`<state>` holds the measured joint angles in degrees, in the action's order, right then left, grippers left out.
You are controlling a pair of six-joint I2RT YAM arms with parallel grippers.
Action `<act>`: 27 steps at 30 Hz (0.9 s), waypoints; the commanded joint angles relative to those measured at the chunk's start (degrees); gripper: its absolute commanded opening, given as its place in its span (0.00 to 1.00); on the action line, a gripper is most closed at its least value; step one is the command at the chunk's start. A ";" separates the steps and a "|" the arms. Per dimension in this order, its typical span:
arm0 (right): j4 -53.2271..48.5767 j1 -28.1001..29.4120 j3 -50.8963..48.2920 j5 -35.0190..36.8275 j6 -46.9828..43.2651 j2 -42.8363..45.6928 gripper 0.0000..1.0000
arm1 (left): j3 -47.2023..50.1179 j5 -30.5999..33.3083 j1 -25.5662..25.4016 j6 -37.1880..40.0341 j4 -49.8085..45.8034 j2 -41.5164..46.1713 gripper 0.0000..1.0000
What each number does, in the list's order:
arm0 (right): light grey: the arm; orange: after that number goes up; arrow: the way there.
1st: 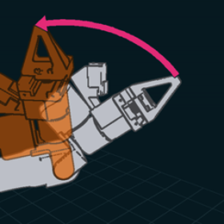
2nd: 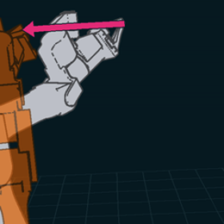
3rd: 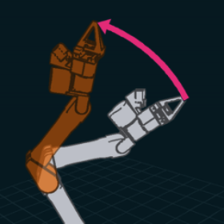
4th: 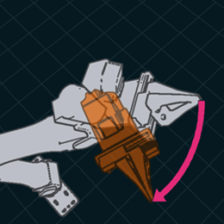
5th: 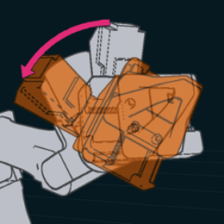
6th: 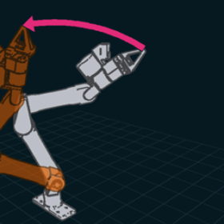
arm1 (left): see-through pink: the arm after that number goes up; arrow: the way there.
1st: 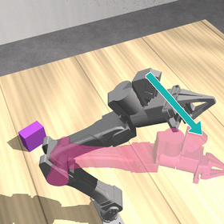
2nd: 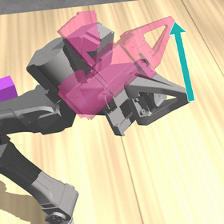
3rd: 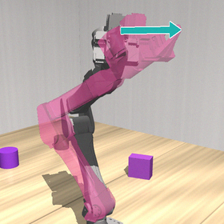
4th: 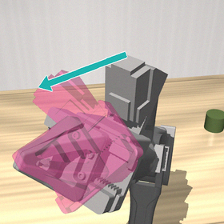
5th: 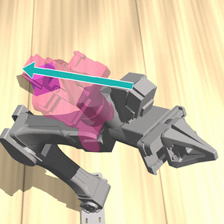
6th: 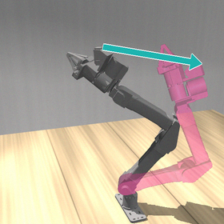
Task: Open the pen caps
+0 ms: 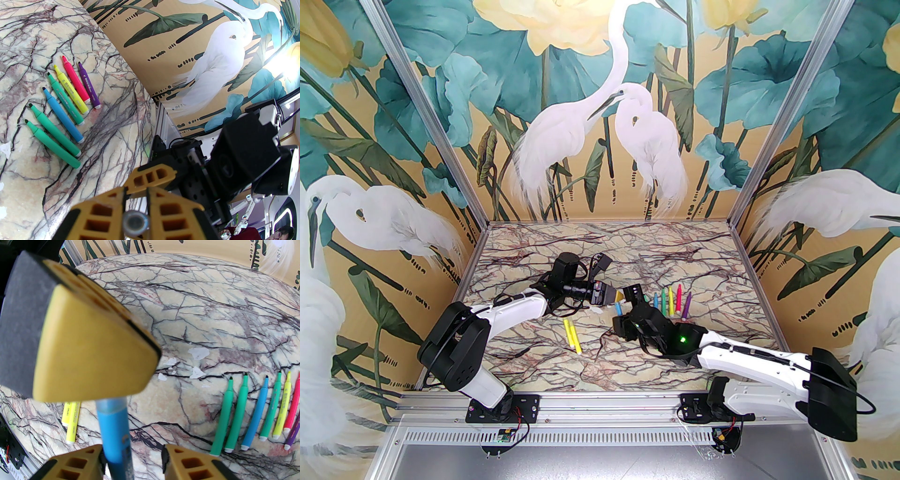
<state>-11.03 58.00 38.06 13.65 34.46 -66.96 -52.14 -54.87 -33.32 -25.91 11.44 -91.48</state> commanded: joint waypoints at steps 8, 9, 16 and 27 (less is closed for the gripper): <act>3.17 -1.04 0.42 -2.65 -0.11 -2.14 0.42 | -1.75 1.36 -0.14 -0.49 -0.60 1.65 0.05; 3.41 -1.14 0.30 -2.71 -0.10 -2.19 0.42 | -1.82 1.34 -0.16 -0.59 -0.61 1.66 0.05; 4.52 -1.62 -0.55 -3.47 -0.09 -2.37 0.37 | -2.18 1.02 -0.08 -1.29 -0.59 1.13 0.04; 4.24 -1.75 -2.10 -4.60 -0.24 -1.08 0.15 | -2.67 3.17 2.71 -4.57 -0.11 -0.23 0.00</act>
<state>-6.15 56.49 37.43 9.43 34.13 -68.97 -53.43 -53.95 -32.64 -28.86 11.18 -91.59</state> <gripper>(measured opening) 0.171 0.173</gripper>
